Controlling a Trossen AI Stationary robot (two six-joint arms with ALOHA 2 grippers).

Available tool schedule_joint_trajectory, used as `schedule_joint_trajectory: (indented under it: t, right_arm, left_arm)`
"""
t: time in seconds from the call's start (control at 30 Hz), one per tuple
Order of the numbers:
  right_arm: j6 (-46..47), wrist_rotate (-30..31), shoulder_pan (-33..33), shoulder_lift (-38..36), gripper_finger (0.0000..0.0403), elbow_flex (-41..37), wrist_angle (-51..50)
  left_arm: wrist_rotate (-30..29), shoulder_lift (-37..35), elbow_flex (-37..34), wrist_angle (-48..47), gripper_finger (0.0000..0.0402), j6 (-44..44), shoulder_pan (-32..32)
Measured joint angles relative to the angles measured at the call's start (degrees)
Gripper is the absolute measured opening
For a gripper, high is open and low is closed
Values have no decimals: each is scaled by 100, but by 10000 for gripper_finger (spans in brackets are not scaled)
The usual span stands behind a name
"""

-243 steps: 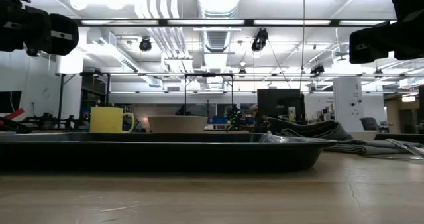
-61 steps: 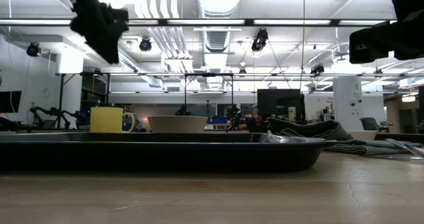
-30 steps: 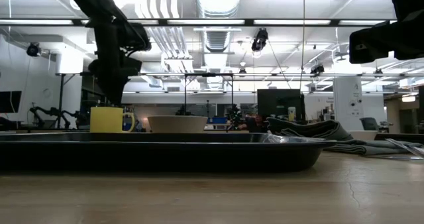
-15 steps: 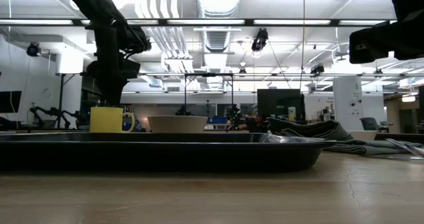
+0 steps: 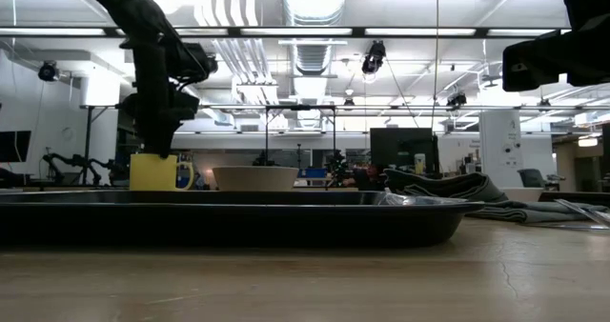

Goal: Set up tray
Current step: Put the yellow mug on the top left of the black serving tray

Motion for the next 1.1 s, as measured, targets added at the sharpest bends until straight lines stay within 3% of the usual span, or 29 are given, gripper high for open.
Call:
schedule_joint_trajectory:
  t: [0.83, 0.93, 1.1]
  right_arm:
    - [0, 2, 1, -4, 68, 0, 0]
    - [0, 0, 0, -4, 68, -1, 0]
    - [0, 0, 0, -2, 68, -1, 0]
  left_arm:
    - [-4, 0, -91, 208, 120, 26, 1]
    - [-7, 0, -91, 204, 97, 29, 2]
    - [-4, 0, -91, 201, 15, 88, 2]
